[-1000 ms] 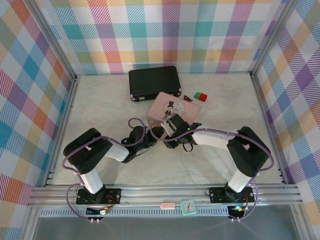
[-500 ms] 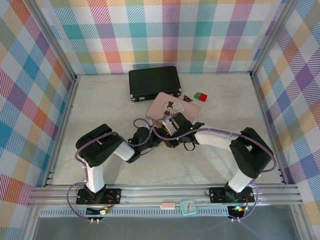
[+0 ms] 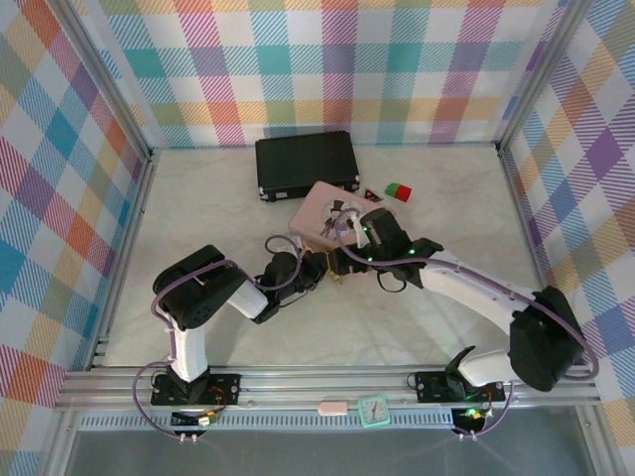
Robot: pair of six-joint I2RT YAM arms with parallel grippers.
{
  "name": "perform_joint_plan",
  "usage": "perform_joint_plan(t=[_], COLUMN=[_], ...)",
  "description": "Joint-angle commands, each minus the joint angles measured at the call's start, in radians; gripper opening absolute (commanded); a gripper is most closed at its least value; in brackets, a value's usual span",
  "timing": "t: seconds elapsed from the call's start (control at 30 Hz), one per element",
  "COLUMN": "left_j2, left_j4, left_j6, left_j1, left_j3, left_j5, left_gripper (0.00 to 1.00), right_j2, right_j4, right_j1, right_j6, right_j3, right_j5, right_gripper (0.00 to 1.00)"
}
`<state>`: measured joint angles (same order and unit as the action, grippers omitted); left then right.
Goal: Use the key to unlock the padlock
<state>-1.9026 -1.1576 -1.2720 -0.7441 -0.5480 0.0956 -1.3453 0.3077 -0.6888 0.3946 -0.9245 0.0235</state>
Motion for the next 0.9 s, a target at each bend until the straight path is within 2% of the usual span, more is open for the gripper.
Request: perform_joint_plan(t=[0.0,0.3,0.67,0.87], left_j2=[-0.018,-0.021,-0.024,0.004], left_j4=[-0.048,-0.146,-0.169,-0.186], left_j6=[-0.024,-0.042,-0.073,-0.080], left_j1=[-0.005,-0.018,-0.017,-0.029], left_j3=[0.004,0.042,0.066,0.084], left_j5=[-0.040,-0.120,-0.206,-0.340], left_gripper=[0.00,0.00,0.00,0.00], right_j2=[0.004,-0.134,-0.242,-0.238], right_j4=[0.092,0.084,0.013,-0.030], right_j1=[0.035,0.101,0.148,0.149], right_j6=[0.191,0.343,0.487,0.597], right_j3=[-0.010,-0.042,0.016,0.075], right_j5=[0.157,0.266,0.249,0.232], right_gripper=[0.84,0.86,0.84,0.81])
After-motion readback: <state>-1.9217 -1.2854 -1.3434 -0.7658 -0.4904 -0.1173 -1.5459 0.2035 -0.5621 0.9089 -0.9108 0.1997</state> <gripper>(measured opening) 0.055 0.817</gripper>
